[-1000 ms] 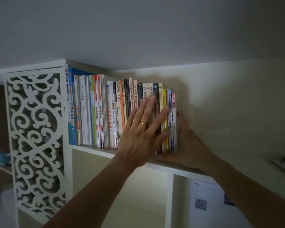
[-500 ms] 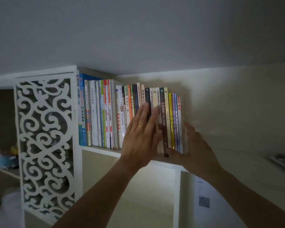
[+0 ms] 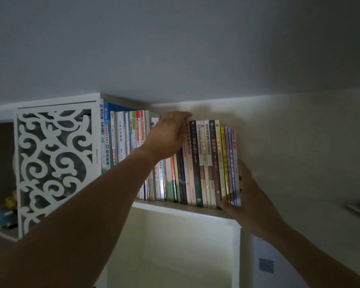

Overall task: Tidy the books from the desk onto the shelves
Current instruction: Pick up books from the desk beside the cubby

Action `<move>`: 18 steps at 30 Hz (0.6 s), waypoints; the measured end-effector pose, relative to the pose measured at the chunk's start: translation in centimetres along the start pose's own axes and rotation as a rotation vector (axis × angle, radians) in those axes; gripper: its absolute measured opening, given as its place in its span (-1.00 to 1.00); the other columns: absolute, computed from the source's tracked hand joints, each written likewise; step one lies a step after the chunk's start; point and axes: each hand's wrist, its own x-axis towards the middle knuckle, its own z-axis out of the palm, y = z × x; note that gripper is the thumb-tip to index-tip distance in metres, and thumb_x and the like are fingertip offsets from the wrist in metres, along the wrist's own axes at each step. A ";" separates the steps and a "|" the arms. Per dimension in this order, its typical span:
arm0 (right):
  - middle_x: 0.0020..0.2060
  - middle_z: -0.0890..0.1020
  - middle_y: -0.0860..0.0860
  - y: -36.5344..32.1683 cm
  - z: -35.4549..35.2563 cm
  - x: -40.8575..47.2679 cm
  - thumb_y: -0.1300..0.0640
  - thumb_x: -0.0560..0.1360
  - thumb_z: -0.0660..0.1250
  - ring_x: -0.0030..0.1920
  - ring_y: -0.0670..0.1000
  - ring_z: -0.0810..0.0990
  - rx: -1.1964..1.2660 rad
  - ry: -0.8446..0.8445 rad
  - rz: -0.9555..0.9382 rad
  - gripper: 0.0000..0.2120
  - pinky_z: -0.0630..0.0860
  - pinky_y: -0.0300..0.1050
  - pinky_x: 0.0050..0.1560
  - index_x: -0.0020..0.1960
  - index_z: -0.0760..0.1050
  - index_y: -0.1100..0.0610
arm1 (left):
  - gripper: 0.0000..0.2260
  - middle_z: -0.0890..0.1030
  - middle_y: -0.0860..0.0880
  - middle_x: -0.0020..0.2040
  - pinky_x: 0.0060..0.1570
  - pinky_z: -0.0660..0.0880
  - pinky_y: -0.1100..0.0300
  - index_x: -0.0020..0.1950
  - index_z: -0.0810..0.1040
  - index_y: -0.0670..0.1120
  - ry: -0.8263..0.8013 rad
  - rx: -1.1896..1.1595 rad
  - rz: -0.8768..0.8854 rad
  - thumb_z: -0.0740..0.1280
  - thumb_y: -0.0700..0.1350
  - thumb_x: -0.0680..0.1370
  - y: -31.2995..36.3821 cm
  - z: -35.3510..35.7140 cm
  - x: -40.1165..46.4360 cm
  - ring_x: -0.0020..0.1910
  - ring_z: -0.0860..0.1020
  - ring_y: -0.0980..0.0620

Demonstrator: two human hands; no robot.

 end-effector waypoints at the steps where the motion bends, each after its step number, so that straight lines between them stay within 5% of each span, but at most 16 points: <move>1: 0.41 0.44 -0.15 0.0 0.0 -0.2 -0.10 0.45 0.49 0.18 -0.10 0.60 0.020 -0.009 0.003 0.00 0.62 0.05 0.18 0.60 -0.17 -0.23 | -0.57 0.43 -0.17 0.50 0.43 0.39 -0.14 0.57 0.32 -0.13 -0.009 0.019 -0.006 0.12 -0.02 0.72 0.2 0.2 -0.5 0.50 0.36 -0.15; 4: 0.38 0.46 -0.14 0.1 0.2 -1.5 -0.06 0.49 0.45 0.19 -0.09 0.59 -0.014 0.008 0.024 -0.10 0.62 -0.02 0.16 0.58 -0.10 -0.22 | -0.42 -0.08 -0.11 0.69 0.61 -0.03 -0.10 0.69 -0.09 -0.09 -0.058 -0.010 -0.021 0.01 0.08 0.73 1.4 1.5 -3.3 0.67 -0.14 -0.08; 6: 0.42 0.45 -0.06 -0.3 0.9 -3.0 -0.10 0.51 0.39 0.27 0.00 0.57 -0.173 0.105 0.049 -0.17 0.59 -0.02 0.18 0.60 -0.03 -0.13 | -0.36 -0.26 -0.09 0.67 0.62 -0.09 -0.15 0.68 -0.23 -0.06 -0.100 0.000 -0.031 -0.04 0.17 0.72 2.5 3.0 -6.6 0.64 -0.30 -0.05; 11: 0.46 0.42 0.15 -1.1 4.7 -9.1 -0.18 0.61 0.18 0.44 0.19 0.41 -0.493 0.292 -0.062 -0.39 0.37 0.12 0.43 0.55 0.27 0.13 | -0.38 -0.12 -0.16 0.69 0.60 0.04 -0.21 0.69 -0.05 -0.05 -0.139 0.050 -0.080 -0.08 0.23 0.71 5.3 8.3 -19.3 0.67 -0.16 -0.11; 14: 0.59 0.19 0.20 -0.9 7.5 -13.4 -0.19 0.65 0.12 0.61 0.21 0.09 -0.544 0.228 -0.108 -0.41 0.10 0.18 0.57 0.55 0.29 0.14 | -0.42 -0.02 -0.19 0.68 0.58 0.06 -0.24 0.68 0.08 -0.06 -0.111 0.035 -0.135 0.11 0.15 0.72 6.1 9.6 -25.4 0.67 -0.08 -0.18; 18: 0.62 0.08 0.17 0.7 12.2 -19.7 -0.19 0.67 0.10 0.63 0.19 -0.03 -0.480 0.098 -0.041 -0.42 0.10 0.17 0.57 0.57 0.26 0.12 | -0.49 0.07 -0.23 0.66 0.53 0.16 -0.24 0.65 0.20 -0.08 -0.142 -0.008 -0.138 0.19 0.01 0.72 6.2 10.5 -33.9 0.66 0.03 -0.20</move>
